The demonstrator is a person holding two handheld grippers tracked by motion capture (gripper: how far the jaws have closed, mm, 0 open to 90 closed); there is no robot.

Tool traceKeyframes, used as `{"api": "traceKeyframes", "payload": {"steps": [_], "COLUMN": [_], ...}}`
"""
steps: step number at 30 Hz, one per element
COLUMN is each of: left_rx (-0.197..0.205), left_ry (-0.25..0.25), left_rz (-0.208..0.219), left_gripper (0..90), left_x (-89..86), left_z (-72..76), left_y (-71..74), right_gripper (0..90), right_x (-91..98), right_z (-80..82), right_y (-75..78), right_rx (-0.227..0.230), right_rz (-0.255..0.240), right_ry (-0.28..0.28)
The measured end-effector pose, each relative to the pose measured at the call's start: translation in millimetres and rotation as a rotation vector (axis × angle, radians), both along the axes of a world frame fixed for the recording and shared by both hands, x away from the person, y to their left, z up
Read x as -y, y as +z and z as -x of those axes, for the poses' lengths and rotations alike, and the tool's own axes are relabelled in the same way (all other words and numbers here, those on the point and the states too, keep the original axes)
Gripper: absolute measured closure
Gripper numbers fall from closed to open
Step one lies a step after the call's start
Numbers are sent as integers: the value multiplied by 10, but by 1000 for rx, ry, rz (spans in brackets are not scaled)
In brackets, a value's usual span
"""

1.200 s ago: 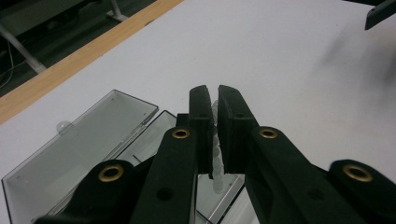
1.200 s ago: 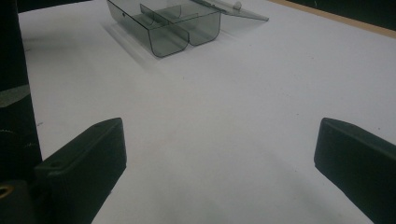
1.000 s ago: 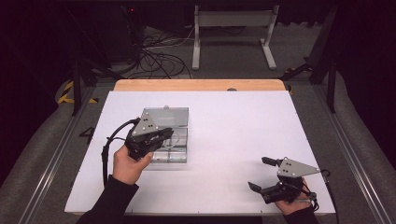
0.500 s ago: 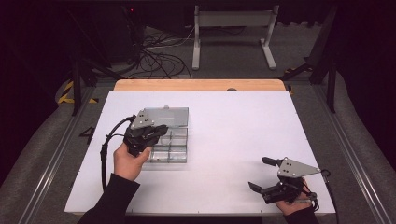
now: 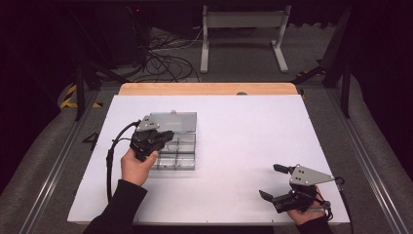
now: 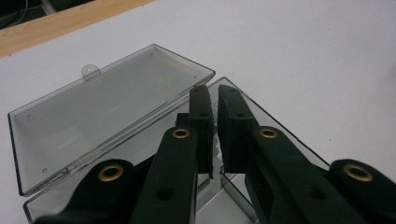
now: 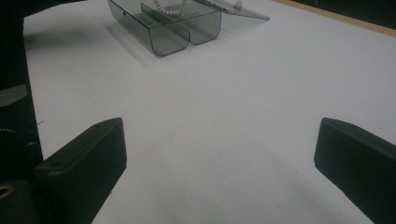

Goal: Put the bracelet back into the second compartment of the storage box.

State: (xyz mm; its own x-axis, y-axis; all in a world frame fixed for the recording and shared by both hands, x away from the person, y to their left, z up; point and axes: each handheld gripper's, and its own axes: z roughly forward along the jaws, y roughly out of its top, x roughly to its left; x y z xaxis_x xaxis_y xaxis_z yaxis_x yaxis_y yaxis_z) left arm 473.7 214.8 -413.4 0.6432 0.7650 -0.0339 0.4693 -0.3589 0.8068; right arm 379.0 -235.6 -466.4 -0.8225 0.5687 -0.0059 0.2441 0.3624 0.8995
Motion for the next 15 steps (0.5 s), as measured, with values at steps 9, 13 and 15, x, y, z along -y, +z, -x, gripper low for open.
{"api": "traceKeyframes", "payload": {"steps": [9,13,15], "left_rx": [-24,-28,-26], "left_ry": [21,25,29], "left_rz": [5,4,-3], "left_gripper": [845,844,844], "left_x": [-49,-70,-81], "left_z": [-52,-74,-87], "left_y": [-84,-109,-121], "right_gripper": [29,29,29], "right_x": [3,0,0], "right_z": [0,0,0], "right_y": [0,-1,-1], "right_rx": [1,-1,-1], "right_rz": [2,1,1], "right_ry": [0,1,1]}}
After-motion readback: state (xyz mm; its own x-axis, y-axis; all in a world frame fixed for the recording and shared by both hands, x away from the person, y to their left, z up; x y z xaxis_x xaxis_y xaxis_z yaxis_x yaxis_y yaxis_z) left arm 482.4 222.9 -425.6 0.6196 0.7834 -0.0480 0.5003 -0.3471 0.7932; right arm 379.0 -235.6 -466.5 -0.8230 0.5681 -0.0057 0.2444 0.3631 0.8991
